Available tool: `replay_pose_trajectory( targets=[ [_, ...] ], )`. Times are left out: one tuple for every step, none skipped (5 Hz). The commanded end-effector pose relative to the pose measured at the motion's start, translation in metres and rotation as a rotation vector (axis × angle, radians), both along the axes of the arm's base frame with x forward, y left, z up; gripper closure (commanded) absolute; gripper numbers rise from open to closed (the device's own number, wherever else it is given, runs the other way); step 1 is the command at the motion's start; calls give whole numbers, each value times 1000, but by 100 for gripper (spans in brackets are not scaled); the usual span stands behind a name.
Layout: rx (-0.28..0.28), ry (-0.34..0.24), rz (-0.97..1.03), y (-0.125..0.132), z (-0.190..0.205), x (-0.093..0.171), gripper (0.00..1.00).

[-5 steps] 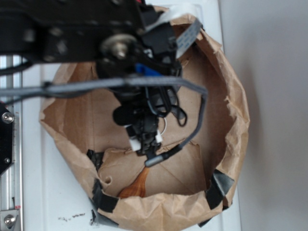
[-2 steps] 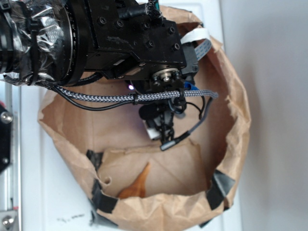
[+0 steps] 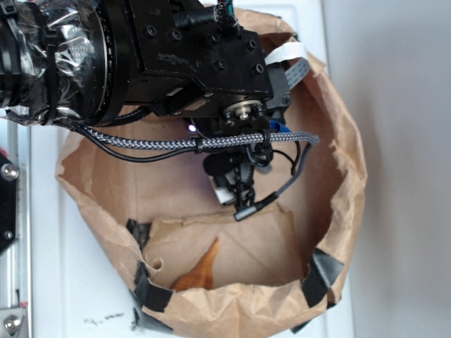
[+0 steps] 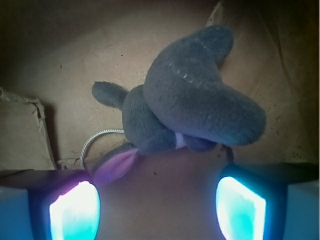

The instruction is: Grab the gray animal.

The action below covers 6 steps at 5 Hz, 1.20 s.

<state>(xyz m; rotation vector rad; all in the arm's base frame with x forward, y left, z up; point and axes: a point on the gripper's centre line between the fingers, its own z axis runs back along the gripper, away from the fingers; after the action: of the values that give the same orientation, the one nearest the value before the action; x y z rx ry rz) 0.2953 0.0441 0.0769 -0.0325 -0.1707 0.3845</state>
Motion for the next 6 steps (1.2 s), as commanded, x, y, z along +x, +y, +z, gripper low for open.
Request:
replay_pose_trajectory(
  targets=[
    [49, -182, 183, 16, 1, -5, 0],
    [7, -220, 275, 7, -1, -14, 0],
    [3, -190, 305, 6, -2, -6, 0],
    [-2, -181, 330, 7, 0, 2, 0],
    [-65, -157, 364, 14, 20, 10, 0],
    [-101, -181, 403, 15, 34, 21, 0]
  ],
)
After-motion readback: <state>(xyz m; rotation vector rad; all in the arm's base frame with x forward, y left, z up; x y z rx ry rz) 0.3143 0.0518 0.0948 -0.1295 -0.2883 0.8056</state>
